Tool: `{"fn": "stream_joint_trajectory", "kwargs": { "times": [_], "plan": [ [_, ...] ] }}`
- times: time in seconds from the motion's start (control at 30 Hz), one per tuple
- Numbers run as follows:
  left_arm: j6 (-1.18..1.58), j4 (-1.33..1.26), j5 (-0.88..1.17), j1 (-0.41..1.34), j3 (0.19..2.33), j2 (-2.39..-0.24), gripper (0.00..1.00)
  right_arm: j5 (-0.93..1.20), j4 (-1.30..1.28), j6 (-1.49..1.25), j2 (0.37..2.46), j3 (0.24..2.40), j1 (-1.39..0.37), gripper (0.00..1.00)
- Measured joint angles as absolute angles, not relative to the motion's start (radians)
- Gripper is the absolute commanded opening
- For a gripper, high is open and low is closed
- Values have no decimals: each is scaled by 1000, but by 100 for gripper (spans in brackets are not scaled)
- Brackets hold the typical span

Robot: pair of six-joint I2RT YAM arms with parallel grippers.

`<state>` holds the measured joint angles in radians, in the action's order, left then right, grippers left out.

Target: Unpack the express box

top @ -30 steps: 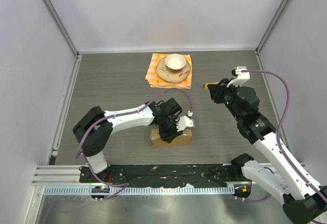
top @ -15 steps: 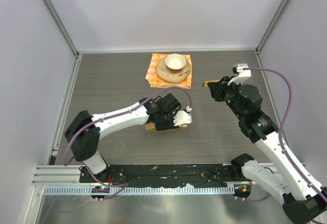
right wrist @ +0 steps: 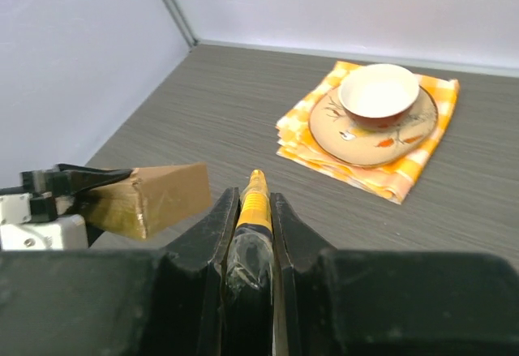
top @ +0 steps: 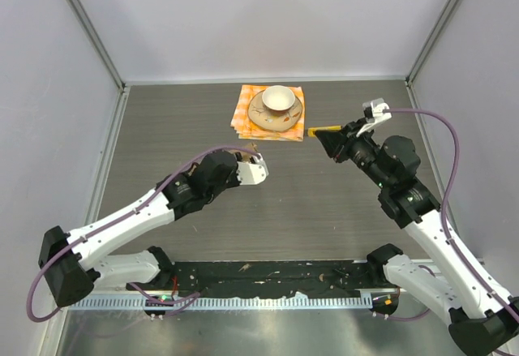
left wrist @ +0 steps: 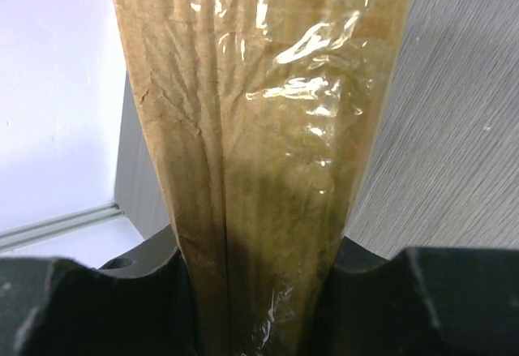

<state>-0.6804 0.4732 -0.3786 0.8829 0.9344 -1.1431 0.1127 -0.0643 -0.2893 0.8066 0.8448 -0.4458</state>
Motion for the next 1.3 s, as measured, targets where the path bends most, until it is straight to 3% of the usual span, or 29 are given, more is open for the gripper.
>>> {"fn": "stream_joint_trajectory", "kwargs": {
  "times": [0.43,0.83,1.3],
  "plan": [
    [-402,429,-297,920,988,-1171,0,263,1,-290,646,797,-475,1],
    [-326,460,-171,952,1030,-1173,0,323,93,-310,762,776,-476,1],
    [-316,438,-229,964,924,-1140,0,340,145,-341,810,777,-585,1]
  ]
}}
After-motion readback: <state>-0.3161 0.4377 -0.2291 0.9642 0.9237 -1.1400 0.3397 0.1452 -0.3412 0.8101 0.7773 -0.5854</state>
